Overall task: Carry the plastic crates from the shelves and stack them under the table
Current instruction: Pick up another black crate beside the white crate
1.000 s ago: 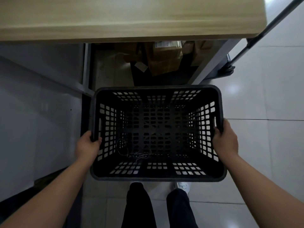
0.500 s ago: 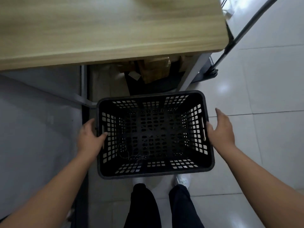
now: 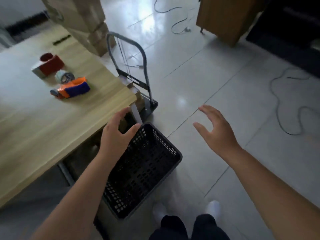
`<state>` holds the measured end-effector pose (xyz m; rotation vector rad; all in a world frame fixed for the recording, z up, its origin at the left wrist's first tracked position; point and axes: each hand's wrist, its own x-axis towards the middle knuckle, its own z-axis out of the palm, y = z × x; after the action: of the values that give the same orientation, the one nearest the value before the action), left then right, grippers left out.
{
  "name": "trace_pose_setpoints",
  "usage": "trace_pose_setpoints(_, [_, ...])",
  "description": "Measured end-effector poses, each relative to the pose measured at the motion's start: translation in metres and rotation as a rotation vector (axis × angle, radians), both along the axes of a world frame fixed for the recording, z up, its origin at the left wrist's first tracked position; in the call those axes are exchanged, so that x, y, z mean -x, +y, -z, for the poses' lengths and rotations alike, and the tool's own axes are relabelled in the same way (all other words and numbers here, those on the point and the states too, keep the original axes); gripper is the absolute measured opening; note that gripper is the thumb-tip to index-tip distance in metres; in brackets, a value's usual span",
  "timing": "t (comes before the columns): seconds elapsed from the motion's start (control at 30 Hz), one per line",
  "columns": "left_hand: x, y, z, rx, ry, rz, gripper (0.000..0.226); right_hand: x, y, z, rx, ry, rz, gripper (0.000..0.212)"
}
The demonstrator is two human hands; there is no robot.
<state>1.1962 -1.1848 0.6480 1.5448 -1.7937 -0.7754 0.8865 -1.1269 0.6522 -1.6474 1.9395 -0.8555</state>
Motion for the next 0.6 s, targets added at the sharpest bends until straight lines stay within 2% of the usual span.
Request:
trace_pose_setpoints(0.07, [0.042,-0.002,-0.034,0.054,0.027,0.127,0.053,0.035,0.038,-0.033,0.038,0.009,0.100,0.051])
trace_pose_setpoints(0.17, [0.110,0.007,-0.073,0.072,0.070,0.295,0.057,0.085,0.099,-0.074,0.086,0.021,0.244,0.054])
trace_pose_setpoints(0.27, [0.187,0.041,-0.106,0.085,0.125,0.482,0.057,0.134,0.179,-0.108,0.122,0.023,0.395,0.058])
trace_pose_setpoints(0.43, [0.326,0.145,-0.151,0.123,0.180,0.814,0.052,0.219,0.361,-0.152,0.202,0.046,0.701,0.061])
trace_pose_setpoints(0.6, [0.449,0.282,-0.161,0.068,0.224,1.104,0.047,0.274,0.565,-0.162,0.214,-0.027,1.025,0.063])
